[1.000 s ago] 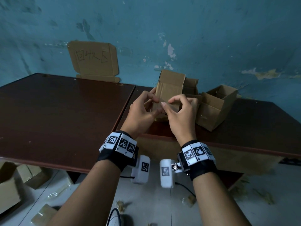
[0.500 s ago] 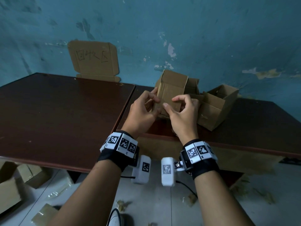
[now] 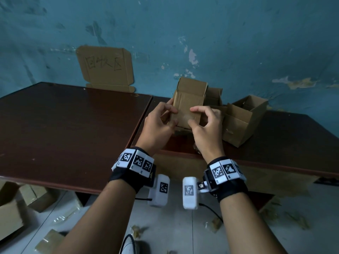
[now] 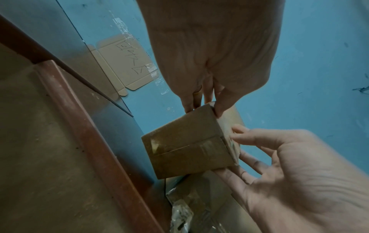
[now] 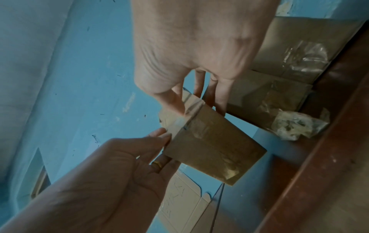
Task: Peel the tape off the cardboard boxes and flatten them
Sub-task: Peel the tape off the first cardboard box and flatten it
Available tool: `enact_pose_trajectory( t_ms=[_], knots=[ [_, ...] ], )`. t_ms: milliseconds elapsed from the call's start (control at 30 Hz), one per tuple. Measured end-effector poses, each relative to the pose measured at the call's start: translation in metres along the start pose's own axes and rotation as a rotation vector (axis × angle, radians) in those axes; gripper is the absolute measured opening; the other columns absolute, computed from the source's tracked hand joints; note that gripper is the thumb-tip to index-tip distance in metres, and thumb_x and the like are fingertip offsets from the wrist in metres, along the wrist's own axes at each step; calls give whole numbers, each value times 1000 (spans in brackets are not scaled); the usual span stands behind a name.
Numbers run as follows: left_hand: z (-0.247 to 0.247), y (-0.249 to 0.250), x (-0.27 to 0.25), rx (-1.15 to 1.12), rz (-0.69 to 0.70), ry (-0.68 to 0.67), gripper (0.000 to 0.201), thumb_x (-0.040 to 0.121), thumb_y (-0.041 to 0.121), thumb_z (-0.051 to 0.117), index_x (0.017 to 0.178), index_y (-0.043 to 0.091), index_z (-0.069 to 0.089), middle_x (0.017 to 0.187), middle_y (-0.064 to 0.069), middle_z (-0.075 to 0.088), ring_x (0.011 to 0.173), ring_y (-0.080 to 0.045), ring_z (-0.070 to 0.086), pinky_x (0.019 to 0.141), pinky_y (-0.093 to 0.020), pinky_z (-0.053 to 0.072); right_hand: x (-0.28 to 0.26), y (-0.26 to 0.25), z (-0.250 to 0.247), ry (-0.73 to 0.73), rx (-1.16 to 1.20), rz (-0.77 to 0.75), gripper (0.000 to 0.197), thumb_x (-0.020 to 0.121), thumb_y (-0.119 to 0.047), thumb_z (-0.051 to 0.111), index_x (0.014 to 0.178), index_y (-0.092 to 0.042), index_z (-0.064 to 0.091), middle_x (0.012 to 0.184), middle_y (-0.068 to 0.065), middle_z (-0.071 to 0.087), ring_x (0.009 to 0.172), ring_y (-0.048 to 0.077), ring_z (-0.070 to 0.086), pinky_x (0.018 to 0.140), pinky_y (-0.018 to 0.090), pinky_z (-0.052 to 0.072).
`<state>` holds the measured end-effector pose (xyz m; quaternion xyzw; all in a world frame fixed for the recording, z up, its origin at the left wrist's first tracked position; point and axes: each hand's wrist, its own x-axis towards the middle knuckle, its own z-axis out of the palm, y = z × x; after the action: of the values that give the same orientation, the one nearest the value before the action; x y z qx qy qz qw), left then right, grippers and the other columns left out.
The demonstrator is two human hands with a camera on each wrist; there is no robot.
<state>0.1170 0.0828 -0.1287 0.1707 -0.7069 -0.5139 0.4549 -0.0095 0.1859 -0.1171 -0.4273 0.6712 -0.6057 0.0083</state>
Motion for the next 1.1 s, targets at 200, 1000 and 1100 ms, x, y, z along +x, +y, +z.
enact_pose_trajectory(
  t_ms=[200, 1000, 1100],
  knots=[
    [-6, 3, 4, -7, 46, 61, 13, 102, 2, 67, 114, 4, 65, 142, -4, 66, 138, -10, 60, 114, -45, 52, 0, -1, 4, -45, -122, -87, 15, 95, -28, 80, 109, -32, 81, 136, 0, 41, 125, 0, 45, 99, -3, 28],
    [7, 5, -4, 407, 140, 73, 104, 64, 49, 92, 148, 24, 36, 140, 5, 55, 128, -17, 59, 107, -52, 50, 2, -11, 11, 94, -400, -388, 9, 90, -26, 83, 98, -27, 83, 152, 11, 44, 128, 30, 46, 107, 39, 45],
    [5, 6, -3, 410, 143, 81, 106, 64, 41, 97, 148, 26, 34, 142, 5, 54, 130, -17, 57, 108, -50, 50, 8, -9, 9, 153, -413, -477, 10, 90, -26, 81, 99, -27, 85, 127, 4, 63, 122, 31, 48, 101, 50, 48]
  ],
)
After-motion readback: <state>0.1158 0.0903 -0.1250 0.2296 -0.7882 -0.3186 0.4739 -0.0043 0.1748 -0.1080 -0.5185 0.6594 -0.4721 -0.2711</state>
